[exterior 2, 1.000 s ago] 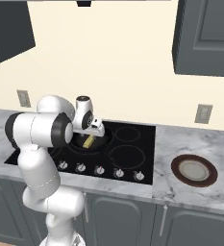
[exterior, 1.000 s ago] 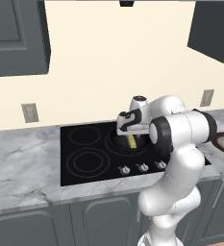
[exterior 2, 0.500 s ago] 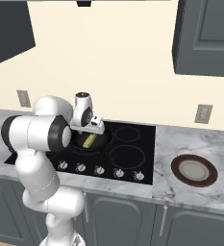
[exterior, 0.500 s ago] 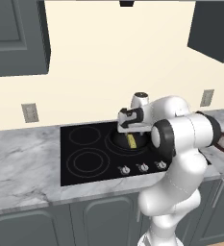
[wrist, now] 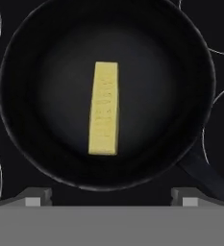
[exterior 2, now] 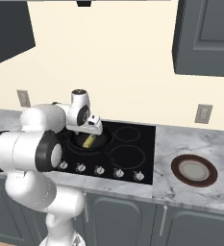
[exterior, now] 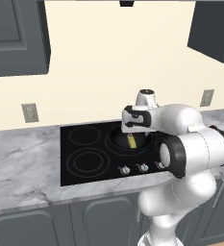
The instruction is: Pick up the butter stick and place it in the pan. Then turn on the burner for the pan.
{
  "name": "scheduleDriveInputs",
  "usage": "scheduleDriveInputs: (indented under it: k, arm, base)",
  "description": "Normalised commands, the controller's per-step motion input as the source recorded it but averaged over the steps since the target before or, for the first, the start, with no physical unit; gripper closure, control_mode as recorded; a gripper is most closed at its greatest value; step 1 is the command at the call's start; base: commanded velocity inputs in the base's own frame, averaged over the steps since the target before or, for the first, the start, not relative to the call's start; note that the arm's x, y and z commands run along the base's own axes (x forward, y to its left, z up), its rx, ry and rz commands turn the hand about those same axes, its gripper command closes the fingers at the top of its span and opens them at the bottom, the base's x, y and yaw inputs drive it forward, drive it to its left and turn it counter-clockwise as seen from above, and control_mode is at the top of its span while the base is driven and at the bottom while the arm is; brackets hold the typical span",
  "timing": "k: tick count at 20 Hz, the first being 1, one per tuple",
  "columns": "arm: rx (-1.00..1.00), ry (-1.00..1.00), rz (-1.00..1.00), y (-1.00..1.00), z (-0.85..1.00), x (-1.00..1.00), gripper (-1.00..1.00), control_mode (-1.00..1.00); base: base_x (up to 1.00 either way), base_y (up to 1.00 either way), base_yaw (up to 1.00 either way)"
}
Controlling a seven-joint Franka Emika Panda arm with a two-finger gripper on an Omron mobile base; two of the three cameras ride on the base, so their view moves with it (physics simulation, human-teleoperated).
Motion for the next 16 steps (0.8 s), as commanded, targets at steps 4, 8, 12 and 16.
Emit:
scheduleDriveInputs:
  k: [4, 8, 12, 16]
  arm:
    - [0.0, 0.0, 0.0, -0.14, 0.04, -0.77, -1.0, -1.0]
    - [0.0, 0.0, 0.0, -0.22, 0.0, -0.83, -1.0, -1.0]
    - [0.0, 0.0, 0.0, -0.2, 0.0, -0.52, -1.0, -1.0]
    - [0.0, 0.0, 0.0, -0.07, 0.0, -0.14, -1.0, -1.0]
  base:
    - [0.0, 0.0, 0.0]
    - [0.0, 0.0, 0.0]
    - [0.0, 0.0, 0.0]
    - [0.0, 0.0, 0.0]
